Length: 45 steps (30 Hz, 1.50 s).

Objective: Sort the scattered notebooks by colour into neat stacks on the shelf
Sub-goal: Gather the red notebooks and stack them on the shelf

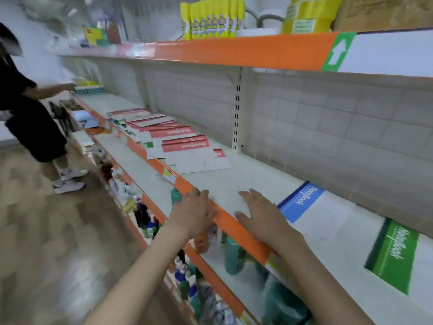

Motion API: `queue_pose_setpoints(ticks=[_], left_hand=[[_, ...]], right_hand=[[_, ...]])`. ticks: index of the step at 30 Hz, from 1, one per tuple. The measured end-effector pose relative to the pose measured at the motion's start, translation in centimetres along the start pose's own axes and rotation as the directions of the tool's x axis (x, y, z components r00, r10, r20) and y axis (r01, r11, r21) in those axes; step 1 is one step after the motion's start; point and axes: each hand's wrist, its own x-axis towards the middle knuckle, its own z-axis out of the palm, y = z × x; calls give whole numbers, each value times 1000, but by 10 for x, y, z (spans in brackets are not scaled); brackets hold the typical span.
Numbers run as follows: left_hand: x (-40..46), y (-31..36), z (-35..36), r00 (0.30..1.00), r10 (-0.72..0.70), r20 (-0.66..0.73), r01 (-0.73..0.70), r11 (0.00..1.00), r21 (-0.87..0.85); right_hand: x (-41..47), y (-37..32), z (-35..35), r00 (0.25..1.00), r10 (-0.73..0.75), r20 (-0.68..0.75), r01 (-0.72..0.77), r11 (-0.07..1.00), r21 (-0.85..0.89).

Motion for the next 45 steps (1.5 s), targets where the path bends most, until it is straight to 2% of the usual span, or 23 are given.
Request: queue_pose_setpoints(ticks=[10,15,20,28,33,40,45], left_hand=[[-2,-143,-15,991,-134,16,133,990,36],[-3,-182,-15,982,-187,40,186,982,29],[19,-210,-18,982,-188,-10,187,982,-14],[101,-243,-25,986,-155,-67,156,988,2],[165,-256,-34,992,-111,-63,110,994,-16],[241,-269,-33,999,-18,-44,16,999,-35],[279,-269,-23,997,67,-23,-68,995,-67]], right_hand=[[76,-119,60,985,-171,37,171,985,-12],[98,-154,75,974,-223,30,224,974,-21],[137,-173,76,967,-255,28,255,967,-17],[229,-196,67,975,-222,-24,222,975,-15],[286,-207,60,987,-154,-37,156,986,63],[343,-187,57,996,-88,-30,88,996,17],[367,-169,56,999,41,-3,-41,999,9]])
